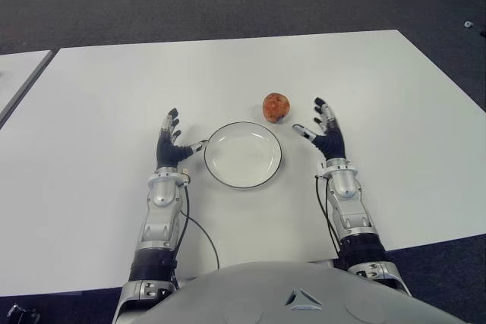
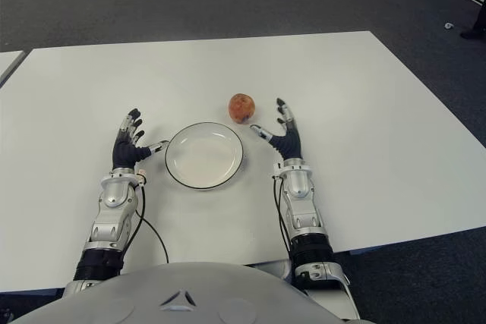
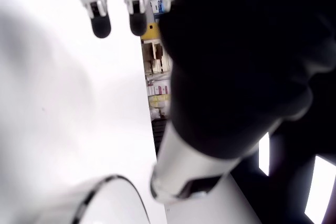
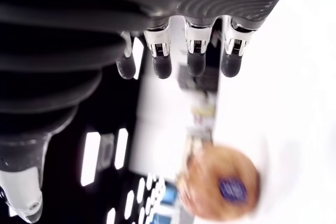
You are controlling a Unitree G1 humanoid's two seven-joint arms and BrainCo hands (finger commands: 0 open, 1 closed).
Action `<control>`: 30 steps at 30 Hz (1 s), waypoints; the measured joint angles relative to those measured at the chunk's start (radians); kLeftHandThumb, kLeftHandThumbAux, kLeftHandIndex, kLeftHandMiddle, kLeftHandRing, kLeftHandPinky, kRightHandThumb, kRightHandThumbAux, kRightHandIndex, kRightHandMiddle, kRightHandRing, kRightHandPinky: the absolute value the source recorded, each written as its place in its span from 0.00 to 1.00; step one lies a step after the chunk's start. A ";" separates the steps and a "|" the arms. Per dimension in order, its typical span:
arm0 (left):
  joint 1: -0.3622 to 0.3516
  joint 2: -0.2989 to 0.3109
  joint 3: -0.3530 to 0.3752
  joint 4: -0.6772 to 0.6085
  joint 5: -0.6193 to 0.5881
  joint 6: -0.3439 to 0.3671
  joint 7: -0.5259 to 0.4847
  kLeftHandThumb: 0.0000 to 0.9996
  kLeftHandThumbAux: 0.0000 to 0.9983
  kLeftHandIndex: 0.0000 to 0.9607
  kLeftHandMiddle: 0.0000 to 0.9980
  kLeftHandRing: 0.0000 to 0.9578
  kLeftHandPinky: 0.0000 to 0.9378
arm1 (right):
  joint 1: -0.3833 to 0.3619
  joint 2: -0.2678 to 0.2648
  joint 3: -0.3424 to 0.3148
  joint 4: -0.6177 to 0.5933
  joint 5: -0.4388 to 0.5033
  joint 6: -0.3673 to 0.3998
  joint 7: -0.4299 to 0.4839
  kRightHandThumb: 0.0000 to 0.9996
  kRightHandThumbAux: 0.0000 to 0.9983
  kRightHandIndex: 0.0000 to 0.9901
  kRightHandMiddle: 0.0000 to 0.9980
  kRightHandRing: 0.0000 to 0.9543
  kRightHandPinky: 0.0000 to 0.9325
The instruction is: Put the apples into the plate.
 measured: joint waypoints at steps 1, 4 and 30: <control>0.000 0.000 0.001 0.001 0.000 0.000 0.000 0.00 0.36 0.00 0.00 0.00 0.02 | -0.008 -0.003 -0.002 0.000 -0.008 -0.003 -0.014 0.01 0.60 0.00 0.00 0.00 0.00; 0.000 0.000 0.003 0.004 0.000 0.000 0.000 0.00 0.36 0.00 0.00 0.00 0.02 | -0.054 -0.011 -0.005 0.001 -0.056 -0.008 -0.070 0.02 0.56 0.00 0.00 0.00 0.00; -0.017 -0.010 0.005 0.024 0.008 -0.001 0.007 0.00 0.36 0.00 0.00 0.00 0.03 | -0.466 -0.003 0.036 0.096 -0.204 -0.036 -0.276 0.06 0.48 0.00 0.00 0.00 0.00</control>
